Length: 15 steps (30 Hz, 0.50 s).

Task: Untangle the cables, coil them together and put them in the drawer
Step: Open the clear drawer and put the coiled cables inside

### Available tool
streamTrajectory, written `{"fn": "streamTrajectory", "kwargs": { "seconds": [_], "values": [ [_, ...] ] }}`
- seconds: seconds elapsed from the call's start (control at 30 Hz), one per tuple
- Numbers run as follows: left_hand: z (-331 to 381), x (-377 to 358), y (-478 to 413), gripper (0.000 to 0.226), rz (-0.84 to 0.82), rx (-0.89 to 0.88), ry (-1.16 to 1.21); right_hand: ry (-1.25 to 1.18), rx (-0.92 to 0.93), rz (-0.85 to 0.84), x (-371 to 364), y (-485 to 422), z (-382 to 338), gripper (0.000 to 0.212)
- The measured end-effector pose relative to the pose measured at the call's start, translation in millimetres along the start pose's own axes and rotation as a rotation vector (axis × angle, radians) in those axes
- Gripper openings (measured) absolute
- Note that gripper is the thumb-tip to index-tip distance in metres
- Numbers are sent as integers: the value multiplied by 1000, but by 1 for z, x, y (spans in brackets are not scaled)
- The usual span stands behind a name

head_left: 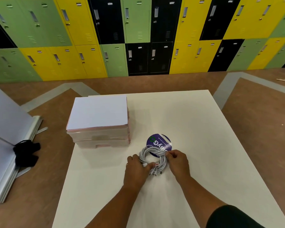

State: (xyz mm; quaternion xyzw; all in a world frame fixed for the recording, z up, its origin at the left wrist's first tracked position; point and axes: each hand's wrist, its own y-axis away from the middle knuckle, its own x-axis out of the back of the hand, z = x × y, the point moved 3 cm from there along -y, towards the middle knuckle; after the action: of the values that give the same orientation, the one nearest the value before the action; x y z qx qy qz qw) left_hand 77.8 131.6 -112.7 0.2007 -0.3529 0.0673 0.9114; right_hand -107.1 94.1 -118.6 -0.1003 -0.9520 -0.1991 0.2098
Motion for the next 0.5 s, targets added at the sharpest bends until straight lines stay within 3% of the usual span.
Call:
{"fn": "streamTrajectory", "kwargs": {
  "seconds": [0.23,0.33,0.5],
  "values": [
    [-16,16,-6,60,-41,-7,165,-209,-80,-70,11,13,-1,12],
    [-30,26,-9,60,-80,2,154,-181,-68,-46,19,20,-2,6],
    [-45,47,-3,42,-160,-14,138,-126,-2,20,31,32,-3,7]
  ]
}}
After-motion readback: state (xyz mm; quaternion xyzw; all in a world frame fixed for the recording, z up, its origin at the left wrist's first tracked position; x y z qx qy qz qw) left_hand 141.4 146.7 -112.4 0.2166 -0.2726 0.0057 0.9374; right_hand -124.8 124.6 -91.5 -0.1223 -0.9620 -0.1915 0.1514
